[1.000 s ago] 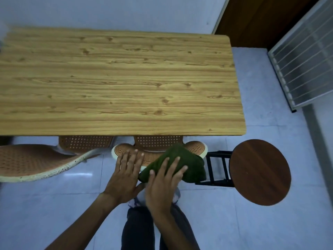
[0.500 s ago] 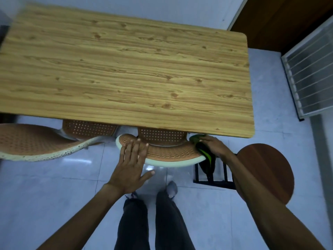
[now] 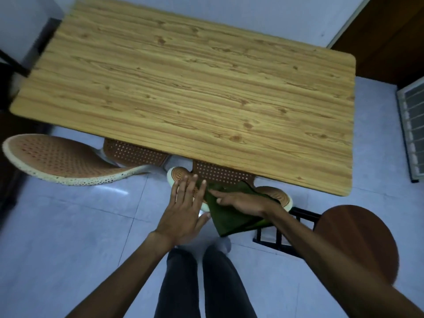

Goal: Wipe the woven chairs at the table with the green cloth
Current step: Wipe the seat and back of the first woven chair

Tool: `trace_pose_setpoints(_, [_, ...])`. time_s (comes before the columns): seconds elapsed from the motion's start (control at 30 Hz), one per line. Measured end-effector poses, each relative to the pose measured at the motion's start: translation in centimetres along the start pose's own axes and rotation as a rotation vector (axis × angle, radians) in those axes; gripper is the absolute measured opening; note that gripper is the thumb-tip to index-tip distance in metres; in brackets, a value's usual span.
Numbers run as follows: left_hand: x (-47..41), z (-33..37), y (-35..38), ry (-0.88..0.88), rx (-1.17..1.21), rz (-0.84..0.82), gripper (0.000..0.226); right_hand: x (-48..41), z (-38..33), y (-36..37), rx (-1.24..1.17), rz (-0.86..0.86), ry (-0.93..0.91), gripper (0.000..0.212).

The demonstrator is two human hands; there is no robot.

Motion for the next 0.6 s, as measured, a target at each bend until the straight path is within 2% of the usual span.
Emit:
trace_pose_setpoints(0.1, [0.0,0.0,0.0,-0.022,0.029,0.003,0.079,-2.9,-0.8,0.0,-0.062,-0.023,0.05,0.052])
trace_pose_setpoints(0.2, [0.0,0.0,0.1,-0.021,0.041,0.02,0.08,-4.7,-2.2,-0.5,-0.051,0.084,0.107,0.077])
trace_pose_setpoints(0.3, [0.1,0.1,0.0,-0.022,0.022,0.023,0.08,-6.2,-1.0,-1.8,-0.01,0.117,0.203,0.059])
trace_pose_setpoints(0.37, [0.0,0.0,-0.1,-0.024,0.04,0.017,0.08,-7.8,2.3,-3.5,0.024,0.148,0.233,0.074])
trace_pose_setpoints(0.4, [0.0,-0.1,-0.1,-0.027,0.048,0.011,0.081,-10.0,6.2,-5.0,0.066,0.12,0.233,0.081])
trace_pose_setpoints(0.43, [-0.1,-0.1,-0.1,-0.028,0.056,0.004,0.081,-10.6,8.8,-6.2,0.085,0.097,0.271,0.079])
trace_pose_setpoints(0.5, [-0.2,-0.1,-0.2,-0.028,0.069,-0.007,0.08,-6.2,7.8,-7.1,0.118,0.068,0.385,0.059])
trace_pose_setpoints(0.6, [-0.7,-0.6,-0.4,0.0,0.05,-0.035,0.081,-1.6,7.1,-8.1,0.247,0.03,0.497,0.074])
Point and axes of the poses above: each hand's wrist, its own x-axis away from the middle knuckle, its own y-axis out of the palm, z = x × y, the point moved 7 cm from there along -x, towards the middle knuckle, and after that the axes turned 13 degrees about -x, right-handed, at the moved point
